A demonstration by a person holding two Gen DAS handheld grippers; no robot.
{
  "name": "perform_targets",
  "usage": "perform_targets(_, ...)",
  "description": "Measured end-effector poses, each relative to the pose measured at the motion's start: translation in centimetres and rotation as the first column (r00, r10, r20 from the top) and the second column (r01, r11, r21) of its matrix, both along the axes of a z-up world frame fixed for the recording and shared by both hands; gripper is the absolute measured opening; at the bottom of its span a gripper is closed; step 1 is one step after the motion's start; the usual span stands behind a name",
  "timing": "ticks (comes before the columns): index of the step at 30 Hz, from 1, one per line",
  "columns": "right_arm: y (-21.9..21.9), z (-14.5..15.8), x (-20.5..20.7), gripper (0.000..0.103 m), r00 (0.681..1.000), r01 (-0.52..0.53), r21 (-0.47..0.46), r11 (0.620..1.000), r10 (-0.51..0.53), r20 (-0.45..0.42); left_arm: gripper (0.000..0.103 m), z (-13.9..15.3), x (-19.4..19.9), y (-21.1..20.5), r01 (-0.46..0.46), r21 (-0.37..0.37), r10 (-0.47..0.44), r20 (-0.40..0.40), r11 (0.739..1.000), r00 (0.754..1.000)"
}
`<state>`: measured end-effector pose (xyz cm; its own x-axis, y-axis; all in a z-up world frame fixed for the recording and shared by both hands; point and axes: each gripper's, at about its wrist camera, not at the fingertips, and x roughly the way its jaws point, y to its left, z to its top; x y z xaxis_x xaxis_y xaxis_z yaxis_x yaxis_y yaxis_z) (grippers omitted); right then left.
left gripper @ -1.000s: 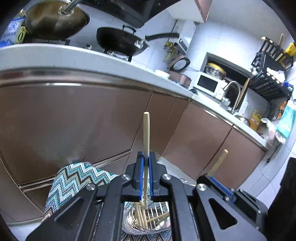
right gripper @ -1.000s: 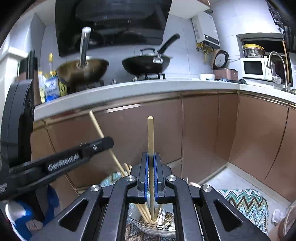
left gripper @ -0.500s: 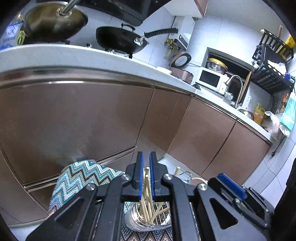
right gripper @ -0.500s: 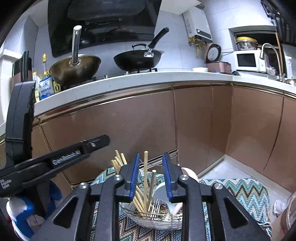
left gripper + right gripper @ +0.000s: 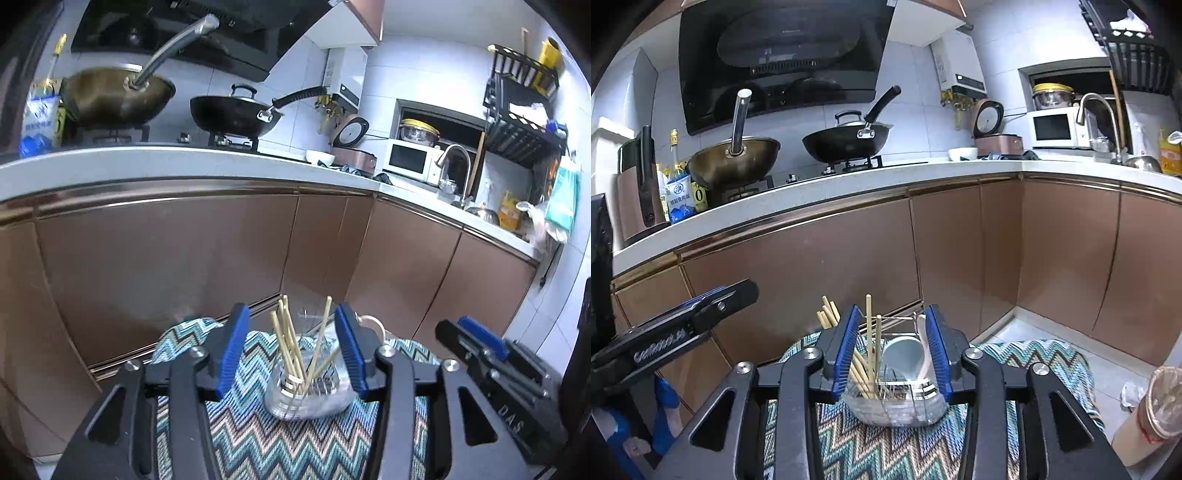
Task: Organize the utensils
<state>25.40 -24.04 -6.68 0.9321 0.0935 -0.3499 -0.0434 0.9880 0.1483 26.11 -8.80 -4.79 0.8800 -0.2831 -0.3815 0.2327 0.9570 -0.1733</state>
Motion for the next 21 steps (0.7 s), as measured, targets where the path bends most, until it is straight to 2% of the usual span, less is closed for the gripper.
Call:
perform_targets(7,0.2,0.8,-4.2,0.045,0.998,0.052,-0.022,0.998,-0.052,0.025,0.061,0.7,-5.3,0.2,-0.045,0.052,0.042,0.045,0.998,0.998)
perform_targets(10,0.4,0.8,-5.6,0.048,0.997,0.065,-0.03,0.997,-0.064,0.031,0.063,1.1,-7.1,0.5,-0.065,0.072,0.06,0.06,0.995,0.996)
perform_targets(13,0.9,0.8,-7.0,0.055,0.997,0.075,-0.042,0.996,-0.073,0.036,0.064,1.5,-8.4,0.8,-0.081,0.087,0.074,0.08,0.993,0.994)
perform_targets(17,1.3,0.8,-8.9,0.058,0.996,0.085,-0.057,0.995,-0.082,0.044,0.065,2.0,-10.6,1.3,-0.107,0.101,0.096,0.114,0.989,0.989)
perform_targets(21,1.4,1.2,-10.8,0.068,0.992,0.107,-0.064,0.992,-0.103,0.07,0.067,2.6,-12.4,1.7,-0.13,0.115,0.113,0.144,0.985,0.983)
